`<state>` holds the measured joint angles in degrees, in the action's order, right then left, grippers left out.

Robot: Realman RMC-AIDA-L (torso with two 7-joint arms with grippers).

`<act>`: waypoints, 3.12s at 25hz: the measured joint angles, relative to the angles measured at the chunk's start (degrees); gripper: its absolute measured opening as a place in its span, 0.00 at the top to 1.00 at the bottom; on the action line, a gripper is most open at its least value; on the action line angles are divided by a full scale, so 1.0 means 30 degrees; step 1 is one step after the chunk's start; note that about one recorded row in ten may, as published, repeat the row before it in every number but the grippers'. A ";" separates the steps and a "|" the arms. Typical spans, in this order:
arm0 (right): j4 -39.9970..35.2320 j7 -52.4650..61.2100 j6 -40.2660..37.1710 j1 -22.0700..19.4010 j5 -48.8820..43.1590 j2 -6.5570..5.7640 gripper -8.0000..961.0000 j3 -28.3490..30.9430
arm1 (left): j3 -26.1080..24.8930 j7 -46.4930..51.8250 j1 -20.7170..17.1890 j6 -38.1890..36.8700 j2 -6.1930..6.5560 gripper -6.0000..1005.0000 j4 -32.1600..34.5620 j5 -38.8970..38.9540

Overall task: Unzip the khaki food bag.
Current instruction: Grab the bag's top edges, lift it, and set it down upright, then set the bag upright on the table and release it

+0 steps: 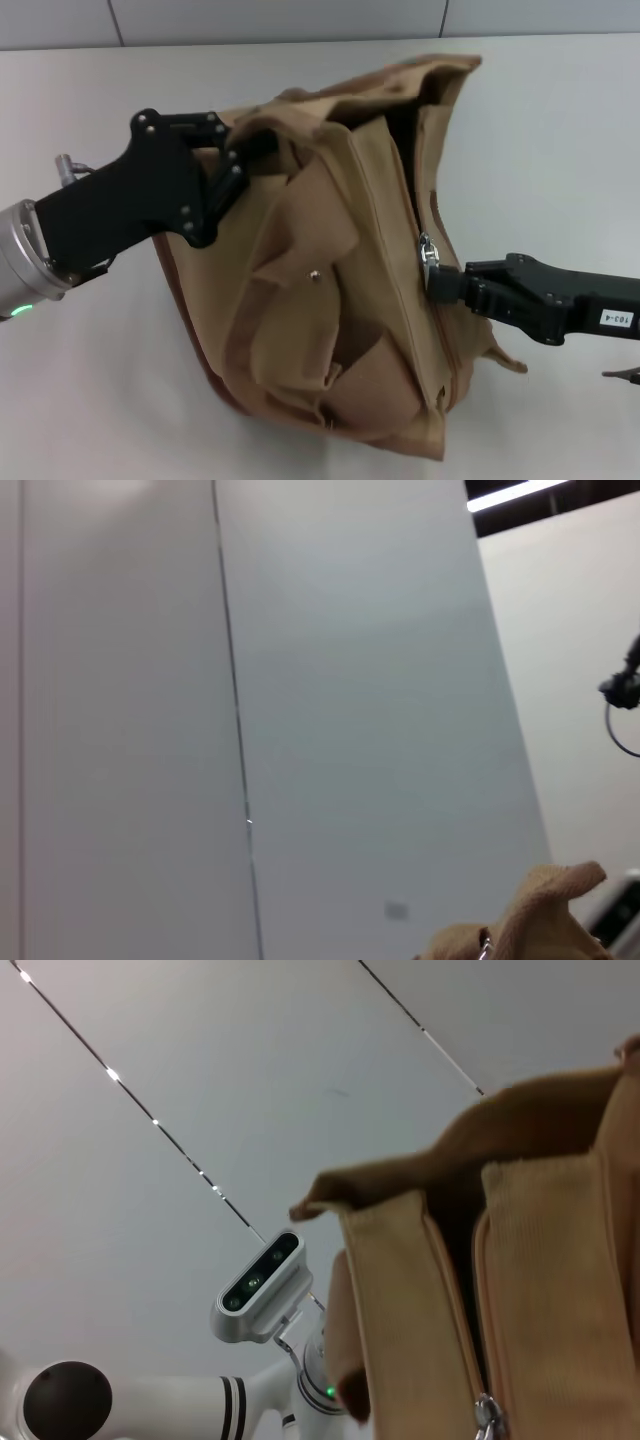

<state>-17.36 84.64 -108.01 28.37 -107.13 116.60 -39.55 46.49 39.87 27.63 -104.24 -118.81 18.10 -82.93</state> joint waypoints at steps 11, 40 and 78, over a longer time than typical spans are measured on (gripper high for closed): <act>-0.0015 -0.0197 -0.0008 -0.0377 -0.0624 -0.0096 0.98 -0.0001 | -0.0001 0.0012 -0.0324 0.0101 0.0009 0.93 -0.0579 0.2008; -0.0626 -0.0196 0.0223 -0.1473 -0.1779 -0.0872 0.93 0.0069 | 0.0054 0.0010 -0.0803 0.0454 0.0054 0.93 -0.1053 0.4093; -0.1999 -1.4893 0.3413 -0.4516 -0.1891 0.0931 0.45 0.5272 | 0.0091 0.0011 -0.1016 0.0515 0.0055 0.93 -0.1053 0.4058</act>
<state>-23.36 39.96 -97.77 14.82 -112.80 119.39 -23.73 46.77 39.90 24.59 -102.69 -118.65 14.94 -70.76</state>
